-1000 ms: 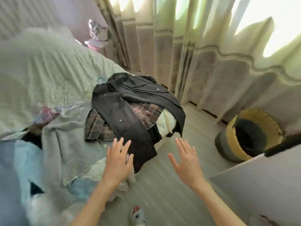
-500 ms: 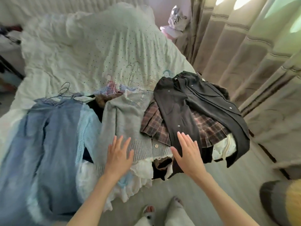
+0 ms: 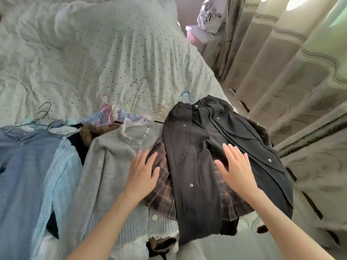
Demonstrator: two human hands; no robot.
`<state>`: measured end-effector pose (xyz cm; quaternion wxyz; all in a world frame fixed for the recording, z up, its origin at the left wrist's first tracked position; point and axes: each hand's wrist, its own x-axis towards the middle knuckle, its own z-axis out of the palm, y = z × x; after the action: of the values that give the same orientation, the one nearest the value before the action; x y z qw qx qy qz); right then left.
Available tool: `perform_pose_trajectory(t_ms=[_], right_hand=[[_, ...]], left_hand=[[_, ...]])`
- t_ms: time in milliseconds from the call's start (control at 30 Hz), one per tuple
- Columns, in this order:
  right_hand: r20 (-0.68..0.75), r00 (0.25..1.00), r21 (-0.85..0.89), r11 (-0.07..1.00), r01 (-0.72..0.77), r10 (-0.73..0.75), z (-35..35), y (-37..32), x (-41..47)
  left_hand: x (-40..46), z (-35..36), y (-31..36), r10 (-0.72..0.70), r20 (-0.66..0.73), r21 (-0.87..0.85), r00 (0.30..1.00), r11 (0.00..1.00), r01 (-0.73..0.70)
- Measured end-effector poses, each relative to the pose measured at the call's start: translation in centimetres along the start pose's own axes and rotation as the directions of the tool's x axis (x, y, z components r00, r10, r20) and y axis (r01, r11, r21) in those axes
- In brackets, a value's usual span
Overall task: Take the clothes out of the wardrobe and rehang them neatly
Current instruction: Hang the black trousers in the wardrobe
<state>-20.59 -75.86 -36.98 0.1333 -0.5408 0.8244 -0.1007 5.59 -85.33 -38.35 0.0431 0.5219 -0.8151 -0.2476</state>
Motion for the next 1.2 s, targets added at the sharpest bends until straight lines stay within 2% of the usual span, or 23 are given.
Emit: perform_pose_trajectory(t_ms=[167, 300, 400, 600, 700, 767, 833, 900, 967, 1067, 1200], right_hand=[[0.038, 0.999, -0.036, 0.999, -0.008, 0.009, -0.3, 5.8, 12.9], [0.095, 0.995, -0.052, 0.998, -0.025, 0.03, 2.1, 10.1, 22.6], [0.075, 0.997, -0.066, 0.998, -0.003, 0.008, 4.1, 12.4, 29.0], [0.037, 0.999, -0.023, 0.999, -0.022, 0.023, 7.0, 15.4, 39.5], [0.077, 0.993, 0.091, 0.991, -0.093, 0.087, 8.0, 15.8, 42.5], [0.165, 0.978, 0.136, 0.979, -0.154, 0.131, 9.0, 16.2, 43.8], [0.226, 0.963, 0.039, 0.986, -0.162, 0.149, 10.0, 16.3, 44.7], [0.22, 0.965, -0.086, 0.988, -0.126, 0.142, 10.8, 16.4, 45.5], [0.218, 0.968, -0.064, 0.992, -0.112, 0.123, 11.0, 16.4, 46.3], [0.253, 0.964, -0.049, 0.996, -0.074, 0.084, 10.8, 16.4, 46.8], [0.196, 0.978, 0.007, 0.998, -0.069, 0.066, 10.1, 16.2, 45.7]], left_hand=[[11.2, 2.3, 3.7, -0.027, 0.087, -0.019, 0.996, 0.999, 0.028], [19.6, 5.7, 4.0, -0.013, 0.146, 0.098, 0.989, 0.995, -0.002], [26.1, 8.1, 3.9, -0.009, 0.17, 0.155, 0.985, 0.988, -0.018], [36.6, 10.9, 2.0, -0.142, 0.169, 0.219, 0.975, 0.97, 0.103], [39.6, 11.9, 0.9, -0.229, 0.196, 0.127, 0.953, 0.97, 0.206], [41.0, 12.5, 0.6, -0.289, 0.24, 0.072, 0.927, 0.957, 0.28], [42.1, 12.9, 0.6, -0.34, 0.232, 0.011, 0.911, 0.938, 0.347], [42.9, 12.9, 0.7, -0.385, 0.179, -0.074, 0.905, 0.912, 0.403], [43.3, 13.0, 0.9, -0.407, 0.167, -0.124, 0.898, 0.895, 0.429], [43.1, 13.2, 1.0, -0.418, 0.192, -0.105, 0.888, 0.891, 0.442], [41.5, 12.8, 1.3, -0.423, 0.17, -0.149, 0.89, 0.882, 0.448]])
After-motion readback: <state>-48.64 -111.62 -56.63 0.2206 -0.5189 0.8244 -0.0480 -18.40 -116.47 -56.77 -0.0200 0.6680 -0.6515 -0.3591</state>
